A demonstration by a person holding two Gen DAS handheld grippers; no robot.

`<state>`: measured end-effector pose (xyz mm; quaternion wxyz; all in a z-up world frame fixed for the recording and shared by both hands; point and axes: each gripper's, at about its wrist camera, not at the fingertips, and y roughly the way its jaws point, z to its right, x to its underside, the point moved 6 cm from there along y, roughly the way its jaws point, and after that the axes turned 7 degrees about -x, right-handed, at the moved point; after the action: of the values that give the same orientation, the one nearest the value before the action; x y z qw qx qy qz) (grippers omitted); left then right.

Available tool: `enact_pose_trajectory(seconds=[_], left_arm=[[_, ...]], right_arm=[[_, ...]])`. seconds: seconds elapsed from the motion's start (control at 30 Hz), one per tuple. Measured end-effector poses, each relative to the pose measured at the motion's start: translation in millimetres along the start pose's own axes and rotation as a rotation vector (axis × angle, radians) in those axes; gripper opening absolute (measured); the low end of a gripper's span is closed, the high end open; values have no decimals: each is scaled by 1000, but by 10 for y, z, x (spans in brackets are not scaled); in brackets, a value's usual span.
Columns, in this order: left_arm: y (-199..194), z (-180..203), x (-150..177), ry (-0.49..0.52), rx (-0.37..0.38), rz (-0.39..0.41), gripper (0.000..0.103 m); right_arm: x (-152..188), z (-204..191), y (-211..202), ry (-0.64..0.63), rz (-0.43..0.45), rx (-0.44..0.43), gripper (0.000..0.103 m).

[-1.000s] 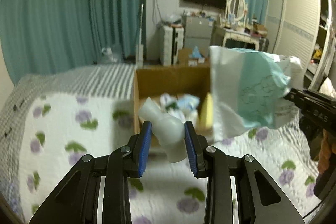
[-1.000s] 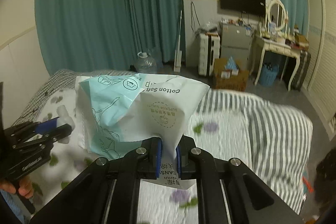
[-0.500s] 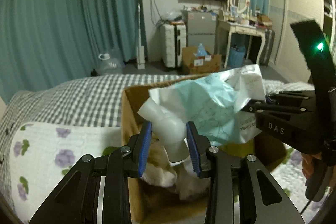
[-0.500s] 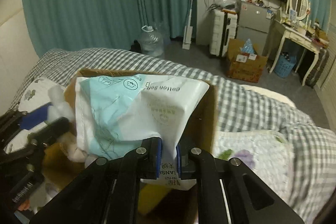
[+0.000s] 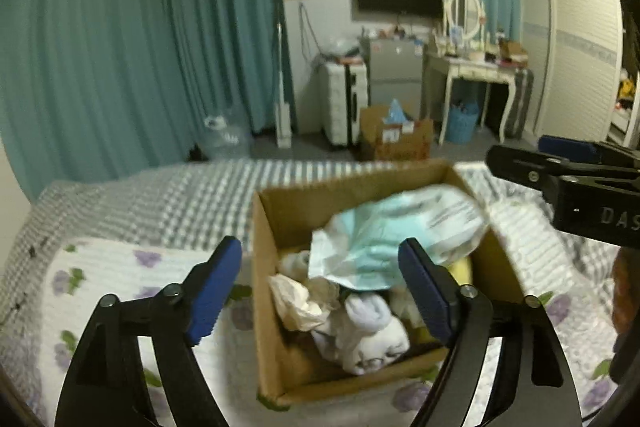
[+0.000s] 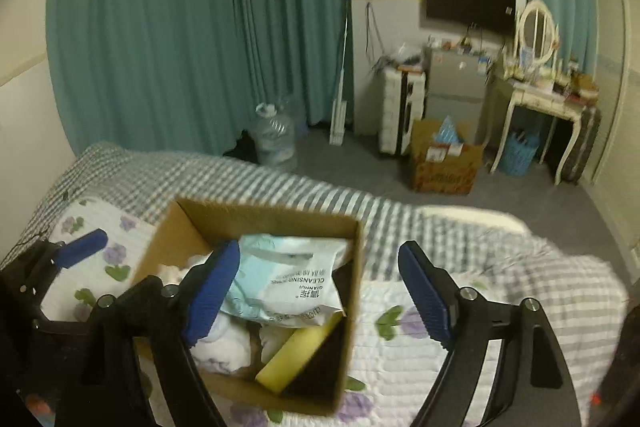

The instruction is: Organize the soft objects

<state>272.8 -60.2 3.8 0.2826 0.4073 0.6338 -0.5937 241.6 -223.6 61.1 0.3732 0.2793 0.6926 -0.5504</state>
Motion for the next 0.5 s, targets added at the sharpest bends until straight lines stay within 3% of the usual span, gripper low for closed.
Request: enact_pose_trajectory(seconds=[0.17, 0.33, 0.5], left_arm=[[-728, -116, -343, -24, 11, 105, 83], [-1591, -360, -619, -51, -8, 249, 102], [-2127, -494, -522, -55, -55, 329, 103]], right_arm=[[-334, -225, -962, -31, 131, 35, 89], [-504, -416, -1843, -48, 232, 73, 101], [-424, -545, -2427, -25, 298, 57, 103]])
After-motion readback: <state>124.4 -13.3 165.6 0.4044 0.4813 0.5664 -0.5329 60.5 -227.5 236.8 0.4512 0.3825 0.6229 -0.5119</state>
